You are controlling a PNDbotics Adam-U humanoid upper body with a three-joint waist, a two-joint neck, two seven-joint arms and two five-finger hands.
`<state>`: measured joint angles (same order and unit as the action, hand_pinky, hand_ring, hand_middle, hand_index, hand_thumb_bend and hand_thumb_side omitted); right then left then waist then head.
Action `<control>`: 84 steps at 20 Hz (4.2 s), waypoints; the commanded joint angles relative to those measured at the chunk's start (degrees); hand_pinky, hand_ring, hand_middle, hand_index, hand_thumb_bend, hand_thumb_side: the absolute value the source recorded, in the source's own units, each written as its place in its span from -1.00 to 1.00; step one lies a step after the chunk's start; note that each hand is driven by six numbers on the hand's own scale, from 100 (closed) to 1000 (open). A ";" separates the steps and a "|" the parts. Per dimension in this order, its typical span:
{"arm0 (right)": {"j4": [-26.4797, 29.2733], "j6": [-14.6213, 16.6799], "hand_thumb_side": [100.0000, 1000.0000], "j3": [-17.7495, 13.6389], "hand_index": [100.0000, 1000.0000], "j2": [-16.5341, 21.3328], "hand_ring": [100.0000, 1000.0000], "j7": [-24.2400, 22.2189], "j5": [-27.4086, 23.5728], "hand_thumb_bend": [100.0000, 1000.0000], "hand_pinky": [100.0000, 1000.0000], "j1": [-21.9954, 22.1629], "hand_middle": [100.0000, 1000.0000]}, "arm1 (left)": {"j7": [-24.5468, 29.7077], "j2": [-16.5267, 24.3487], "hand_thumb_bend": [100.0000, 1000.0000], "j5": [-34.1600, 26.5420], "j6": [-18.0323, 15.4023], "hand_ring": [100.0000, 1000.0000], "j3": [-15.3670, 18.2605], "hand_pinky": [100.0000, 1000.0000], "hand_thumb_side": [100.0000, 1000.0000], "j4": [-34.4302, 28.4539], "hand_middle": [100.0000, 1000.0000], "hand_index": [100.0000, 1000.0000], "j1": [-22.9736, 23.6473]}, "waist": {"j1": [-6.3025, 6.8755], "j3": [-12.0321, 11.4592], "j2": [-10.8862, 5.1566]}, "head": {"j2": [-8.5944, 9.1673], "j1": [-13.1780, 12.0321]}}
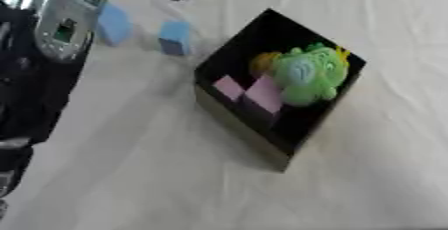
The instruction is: Pick up objects on the table and place them in the box.
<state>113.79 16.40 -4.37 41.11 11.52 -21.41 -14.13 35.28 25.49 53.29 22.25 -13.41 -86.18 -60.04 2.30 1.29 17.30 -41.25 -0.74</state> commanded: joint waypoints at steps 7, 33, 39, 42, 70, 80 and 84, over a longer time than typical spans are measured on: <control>0.81 0.10 0.01 -0.67 0.47 2.07 0.59 0.21 0.97 -1.00 0.72 -0.42 0.04 | -0.98 6.58 0.08 1.39 -2.00 0.81 1.99 0.72 -0.68 11.25 0.72 0.85 -1.09 | 0.54 0.08 -0.72 | 1.45 -0.33; 0.81 -0.39 0.01 0.09 0.47 1.40 0.59 -0.73 1.65 -1.00 0.72 -1.55 0.03 | 5.19 1.39 0.24 -2.00 -19.01 0.85 0.08 0.75 -0.86 25.20 0.74 0.86 -6.11 | 0.78 1.69 1.24 | 3.21 -0.87; 0.81 -0.45 0.01 0.17 0.47 1.24 0.59 -0.86 1.59 -1.00 0.72 -1.77 0.03 | 6.58 0.28 0.25 -1.08 -19.91 0.86 0.12 0.75 -0.96 27.28 0.76 0.86 -6.51 | 0.82 2.07 1.49 | 3.43 -0.96; 0.81 -0.56 0.01 0.26 0.47 1.07 0.59 -0.95 1.60 -1.00 0.72 -1.87 0.02 | 5.87 -0.54 0.12 -0.60 -19.71 0.86 0.66 0.75 -1.00 28.27 0.78 0.86 -6.78 | 0.83 2.27 1.66 | 3.61 -1.08; 0.81 -1.07 0.02 0.36 0.46 0.24 0.58 -0.85 1.75 -1.00 0.72 -2.33 0.01 | 3.11 -3.58 -0.48 4.11 -17.42 0.67 2.47 0.66 -1.00 33.45 0.50 0.68 -6.97 | 0.85 3.50 2.82 | 4.36 -1.61; 0.81 -1.33 0.02 0.27 0.46 0.01 0.58 -0.75 1.75 -1.00 0.73 -1.98 0.01 | -0.40 -3.42 -0.68 5.43 -17.66 0.37 2.15 0.54 -1.00 32.47 0.11 0.34 -6.83 | 0.96 3.65 2.58 | 4.08 -1.34; 0.81 -1.29 0.02 0.19 0.46 0.09 0.58 -0.58 1.67 -1.00 0.72 -1.85 0.01 | -2.93 -3.00 -0.82 6.82 -17.37 0.27 2.01 0.48 -1.00 26.61 0.03 0.26 -7.07 | 0.90 3.48 2.35 | 3.85 -1.10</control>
<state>113.79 15.10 -3.49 40.08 10.71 -19.93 -15.62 33.27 21.14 59.59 4.81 -11.64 -56.83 -65.65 2.74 4.74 20.48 -37.69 -2.02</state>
